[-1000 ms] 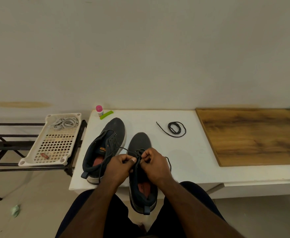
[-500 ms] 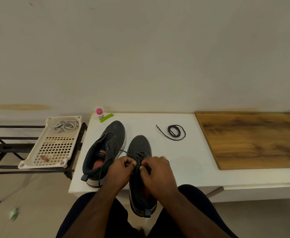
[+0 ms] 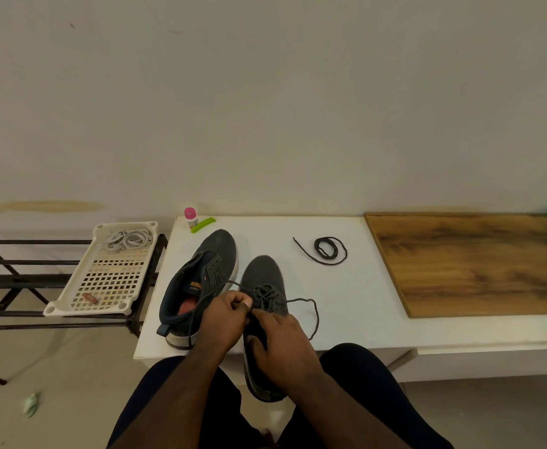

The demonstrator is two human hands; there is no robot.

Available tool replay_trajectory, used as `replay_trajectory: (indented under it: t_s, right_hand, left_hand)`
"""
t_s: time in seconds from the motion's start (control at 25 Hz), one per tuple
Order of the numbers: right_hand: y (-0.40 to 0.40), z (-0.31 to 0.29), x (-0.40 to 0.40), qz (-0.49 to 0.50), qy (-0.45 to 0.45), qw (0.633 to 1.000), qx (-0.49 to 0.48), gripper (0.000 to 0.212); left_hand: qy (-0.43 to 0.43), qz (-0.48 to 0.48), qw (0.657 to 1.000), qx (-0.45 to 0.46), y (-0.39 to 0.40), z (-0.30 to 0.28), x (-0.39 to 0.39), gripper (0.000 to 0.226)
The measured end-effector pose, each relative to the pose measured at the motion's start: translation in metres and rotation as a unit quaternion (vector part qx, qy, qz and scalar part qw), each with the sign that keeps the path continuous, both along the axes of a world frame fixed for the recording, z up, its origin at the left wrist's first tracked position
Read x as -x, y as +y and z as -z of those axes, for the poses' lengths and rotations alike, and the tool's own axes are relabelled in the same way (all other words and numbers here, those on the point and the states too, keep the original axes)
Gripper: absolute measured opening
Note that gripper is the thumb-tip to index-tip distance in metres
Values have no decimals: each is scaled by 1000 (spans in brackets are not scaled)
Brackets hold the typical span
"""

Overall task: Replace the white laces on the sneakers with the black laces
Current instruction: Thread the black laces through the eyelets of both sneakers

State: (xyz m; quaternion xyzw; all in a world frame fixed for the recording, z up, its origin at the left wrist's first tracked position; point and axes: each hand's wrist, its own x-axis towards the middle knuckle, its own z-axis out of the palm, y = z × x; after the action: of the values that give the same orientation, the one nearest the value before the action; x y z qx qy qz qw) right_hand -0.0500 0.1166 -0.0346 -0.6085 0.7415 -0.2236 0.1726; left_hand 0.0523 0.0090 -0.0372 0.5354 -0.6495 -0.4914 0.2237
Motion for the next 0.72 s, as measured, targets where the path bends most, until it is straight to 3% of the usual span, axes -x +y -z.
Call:
replay_trajectory:
  t_s: [0.08, 0.2, 0.24, 0.32, 0.48, 0.64, 0.72]
  right_hand:
    - [0, -2, 1, 14, 1, 1000, 0, 44]
    - [2, -3, -1, 10, -6, 1000, 8, 43]
    - [3, -2, -2, 7, -7, 1000, 10, 45]
    - [2, -1, -4, 3, -6, 1000, 9, 50]
    - [-3, 3, -5, 3, -3, 1000, 17, 40]
    - [-4, 4, -4, 2, -7, 1000, 27, 33]
    - [-4, 3, -4, -2, -2, 1000, 21, 34]
  left_hand:
    - [51, -61, 996, 38, 4, -10, 0, 14]
    - [262, -166, 950, -43, 5, -21, -1, 14]
    - [286, -179, 939, -63, 5, -22, -2, 13]
    - [229, -159, 958, -69, 5, -20, -4, 8]
    - [37, -3, 998, -53, 4, 0, -7, 8]
    - [21, 39, 999, -9, 3, 2, -6, 15]
    - [62, -6, 998, 3, 4, -3, -2, 15]
